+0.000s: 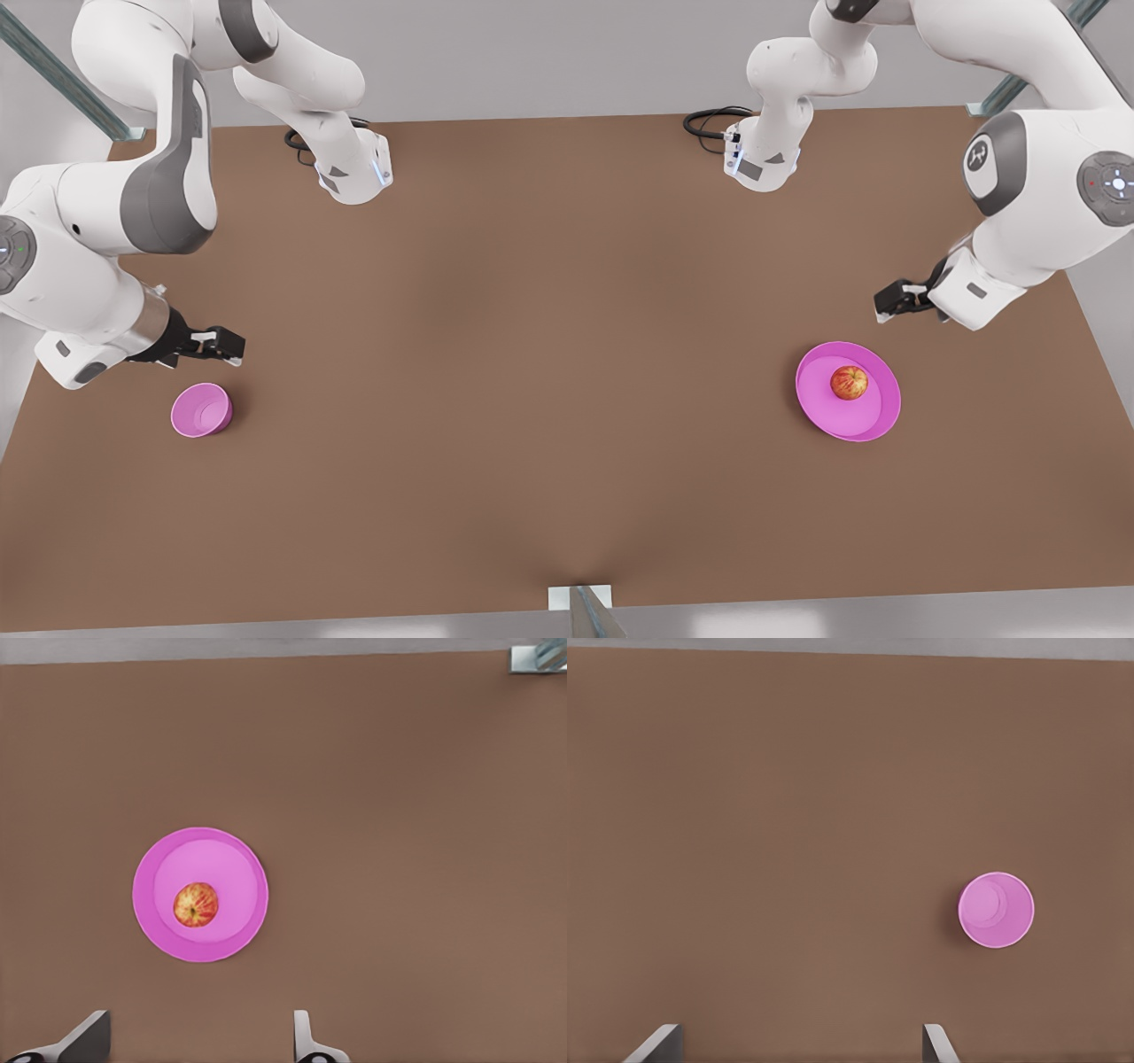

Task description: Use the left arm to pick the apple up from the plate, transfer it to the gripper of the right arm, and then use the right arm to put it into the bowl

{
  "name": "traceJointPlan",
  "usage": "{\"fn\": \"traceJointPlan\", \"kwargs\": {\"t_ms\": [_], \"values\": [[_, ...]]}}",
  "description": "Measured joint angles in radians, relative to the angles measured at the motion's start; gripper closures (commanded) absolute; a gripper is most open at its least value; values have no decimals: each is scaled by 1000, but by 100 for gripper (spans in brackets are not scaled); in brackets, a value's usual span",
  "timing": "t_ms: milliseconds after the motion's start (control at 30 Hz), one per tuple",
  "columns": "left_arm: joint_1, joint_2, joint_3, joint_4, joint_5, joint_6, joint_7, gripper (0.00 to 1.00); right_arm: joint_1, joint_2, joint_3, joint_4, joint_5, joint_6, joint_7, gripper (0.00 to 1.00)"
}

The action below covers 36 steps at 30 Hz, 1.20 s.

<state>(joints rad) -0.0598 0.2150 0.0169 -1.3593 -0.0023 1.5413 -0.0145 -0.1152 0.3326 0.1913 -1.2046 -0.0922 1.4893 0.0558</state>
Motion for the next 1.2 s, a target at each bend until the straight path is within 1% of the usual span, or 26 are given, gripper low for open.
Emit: {"fn": "traceJointPlan", "kwargs": {"t_ms": [133,200,300,400,633,733,867,1200], "values": [[7,34,5,-21,5,35,1,0,-3,0,-1,0,1,-1,9,0],[43,49,10,-115,5,96,2,0,-4,1,-1,0,1,-1,13,0],[85,55,12,-298,4,240,6,0,-5,1,-1,0,1,-2,18,0],[125,61,11,-442,2,400,19,0,-6,2,-1,0,1,-2,23,0],[156,152,11,-602,0,719,48,0,-5,2,0,0,3,-2,28,0],[156,186,11,-634,-1,831,58,0,-4,2,0,0,3,-2,30,0],[156,205,11,-650,-1,916,69,0,-8,2,0,0,3,-2,31,0],[161,238,11,-693,-1,989,89,0,-13,2,1,0,3,-2,31,0]]}}
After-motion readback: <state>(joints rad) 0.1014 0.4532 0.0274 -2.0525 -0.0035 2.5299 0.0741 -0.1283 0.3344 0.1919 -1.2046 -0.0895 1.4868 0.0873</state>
